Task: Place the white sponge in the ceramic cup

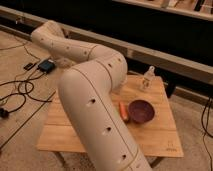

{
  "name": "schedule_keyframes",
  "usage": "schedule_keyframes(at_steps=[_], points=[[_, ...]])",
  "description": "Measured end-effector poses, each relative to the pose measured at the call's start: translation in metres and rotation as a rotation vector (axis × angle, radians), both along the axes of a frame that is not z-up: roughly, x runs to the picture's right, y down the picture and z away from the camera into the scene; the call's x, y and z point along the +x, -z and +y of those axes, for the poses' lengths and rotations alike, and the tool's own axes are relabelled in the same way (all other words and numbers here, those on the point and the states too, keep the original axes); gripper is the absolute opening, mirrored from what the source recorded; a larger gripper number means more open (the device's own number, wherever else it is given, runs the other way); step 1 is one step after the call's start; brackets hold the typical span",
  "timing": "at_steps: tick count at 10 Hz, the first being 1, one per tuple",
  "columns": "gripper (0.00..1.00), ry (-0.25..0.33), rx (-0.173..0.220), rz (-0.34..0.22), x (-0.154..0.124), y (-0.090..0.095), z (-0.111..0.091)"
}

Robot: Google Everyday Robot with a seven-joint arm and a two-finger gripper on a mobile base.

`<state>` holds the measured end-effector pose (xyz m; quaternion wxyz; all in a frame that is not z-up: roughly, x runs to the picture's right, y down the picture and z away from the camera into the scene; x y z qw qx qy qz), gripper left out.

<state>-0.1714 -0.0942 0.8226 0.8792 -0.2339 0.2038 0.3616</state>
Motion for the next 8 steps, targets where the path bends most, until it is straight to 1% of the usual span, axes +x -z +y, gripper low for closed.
schedule_keyframes(at_steps=[1, 4, 5, 8], points=[[0.0, -0.054, -0.003, 0.024, 0.014, -0.004, -0.008], [0.0, -0.129, -0.013, 0.069, 0.047, -0.009, -0.02], [0.0, -0.145, -0.015, 0.083, 0.057, -0.011, -0.021], [0.0, -0.216, -0.024, 0.125, 0.087, -0.013, -0.025]])
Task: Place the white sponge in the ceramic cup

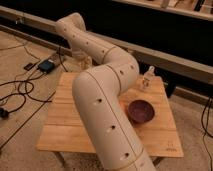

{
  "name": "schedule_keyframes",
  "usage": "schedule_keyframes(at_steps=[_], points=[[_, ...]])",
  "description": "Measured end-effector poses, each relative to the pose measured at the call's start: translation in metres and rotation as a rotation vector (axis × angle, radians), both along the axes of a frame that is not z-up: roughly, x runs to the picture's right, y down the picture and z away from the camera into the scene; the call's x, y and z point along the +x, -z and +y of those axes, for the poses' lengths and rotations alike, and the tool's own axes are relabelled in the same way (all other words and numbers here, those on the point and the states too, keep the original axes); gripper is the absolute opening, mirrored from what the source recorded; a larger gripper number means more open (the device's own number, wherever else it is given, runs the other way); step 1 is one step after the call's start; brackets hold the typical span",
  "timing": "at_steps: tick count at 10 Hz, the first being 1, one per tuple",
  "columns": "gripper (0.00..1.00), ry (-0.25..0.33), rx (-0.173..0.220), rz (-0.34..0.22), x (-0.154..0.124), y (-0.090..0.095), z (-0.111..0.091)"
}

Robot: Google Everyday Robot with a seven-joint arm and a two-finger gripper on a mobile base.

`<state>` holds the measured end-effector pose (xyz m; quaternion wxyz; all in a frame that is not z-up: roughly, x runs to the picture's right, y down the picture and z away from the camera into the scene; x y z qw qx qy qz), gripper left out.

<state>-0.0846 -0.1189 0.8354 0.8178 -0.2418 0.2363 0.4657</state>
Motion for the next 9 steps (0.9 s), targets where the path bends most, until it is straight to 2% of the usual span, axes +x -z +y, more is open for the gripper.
schedule_keyframes(at_steps=[3, 7, 9], points=[[0.0, -0.09, -0.002, 0.036, 0.018, -0.003, -0.004], [0.0, -0.166, -0.006, 0.099, 0.049, -0.005, -0.004], [0.0, -0.174, -0.009, 0.106, 0.054, -0.006, -0.003]])
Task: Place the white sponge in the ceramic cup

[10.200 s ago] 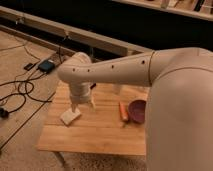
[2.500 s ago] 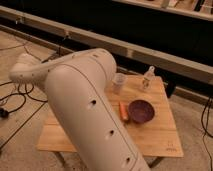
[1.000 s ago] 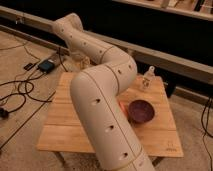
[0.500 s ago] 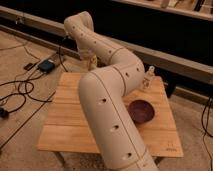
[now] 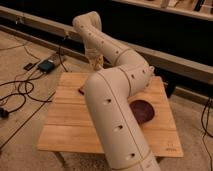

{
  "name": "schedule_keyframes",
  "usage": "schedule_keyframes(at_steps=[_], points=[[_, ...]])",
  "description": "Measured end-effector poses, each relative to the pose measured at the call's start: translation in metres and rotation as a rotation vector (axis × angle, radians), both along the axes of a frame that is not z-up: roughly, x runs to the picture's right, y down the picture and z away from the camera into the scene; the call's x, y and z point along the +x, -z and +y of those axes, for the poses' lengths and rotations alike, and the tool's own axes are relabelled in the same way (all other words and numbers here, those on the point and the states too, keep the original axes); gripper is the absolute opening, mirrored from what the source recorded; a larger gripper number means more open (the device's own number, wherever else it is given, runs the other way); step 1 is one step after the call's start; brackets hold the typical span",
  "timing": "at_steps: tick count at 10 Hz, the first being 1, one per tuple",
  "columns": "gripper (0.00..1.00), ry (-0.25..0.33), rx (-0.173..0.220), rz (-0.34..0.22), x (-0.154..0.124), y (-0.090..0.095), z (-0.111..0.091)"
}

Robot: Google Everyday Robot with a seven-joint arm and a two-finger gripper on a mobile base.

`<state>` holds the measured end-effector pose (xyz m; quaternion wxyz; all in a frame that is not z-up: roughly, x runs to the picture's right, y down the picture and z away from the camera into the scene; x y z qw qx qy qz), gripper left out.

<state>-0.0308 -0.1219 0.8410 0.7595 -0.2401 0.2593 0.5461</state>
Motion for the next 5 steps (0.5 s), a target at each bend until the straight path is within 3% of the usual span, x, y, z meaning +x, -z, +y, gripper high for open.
schedule_keyframes(at_steps=[5], points=[[0.0, 0.002, 0.0, -0.003, -0.0029, 0.0002, -0.0001]])
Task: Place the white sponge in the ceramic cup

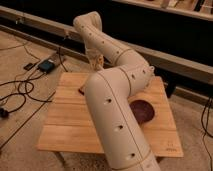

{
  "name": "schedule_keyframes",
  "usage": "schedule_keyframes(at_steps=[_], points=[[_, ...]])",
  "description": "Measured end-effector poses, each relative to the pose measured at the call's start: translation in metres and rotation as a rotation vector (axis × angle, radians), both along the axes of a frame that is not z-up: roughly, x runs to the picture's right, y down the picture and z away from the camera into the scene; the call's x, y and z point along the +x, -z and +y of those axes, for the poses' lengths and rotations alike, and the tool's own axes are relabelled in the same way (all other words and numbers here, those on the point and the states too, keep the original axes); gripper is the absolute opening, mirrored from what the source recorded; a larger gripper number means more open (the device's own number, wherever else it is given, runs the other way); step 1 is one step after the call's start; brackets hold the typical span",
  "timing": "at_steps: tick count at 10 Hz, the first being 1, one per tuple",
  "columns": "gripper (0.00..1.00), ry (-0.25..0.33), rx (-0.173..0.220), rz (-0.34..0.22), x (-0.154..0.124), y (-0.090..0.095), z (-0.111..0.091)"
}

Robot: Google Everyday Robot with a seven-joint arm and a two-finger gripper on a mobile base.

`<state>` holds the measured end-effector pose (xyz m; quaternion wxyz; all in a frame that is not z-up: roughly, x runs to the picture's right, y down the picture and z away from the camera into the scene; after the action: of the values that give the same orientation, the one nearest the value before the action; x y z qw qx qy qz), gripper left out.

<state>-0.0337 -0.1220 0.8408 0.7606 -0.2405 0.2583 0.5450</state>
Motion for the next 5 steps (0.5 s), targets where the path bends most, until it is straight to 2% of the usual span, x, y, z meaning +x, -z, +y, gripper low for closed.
schedule_keyframes(at_steps=[3, 5], points=[[0.0, -0.001, 0.0, 0.002, 0.0002, -0.0004, 0.0003], [0.0, -0.014, -0.011, 0.026, 0.007, -0.0039, 0.0047]])
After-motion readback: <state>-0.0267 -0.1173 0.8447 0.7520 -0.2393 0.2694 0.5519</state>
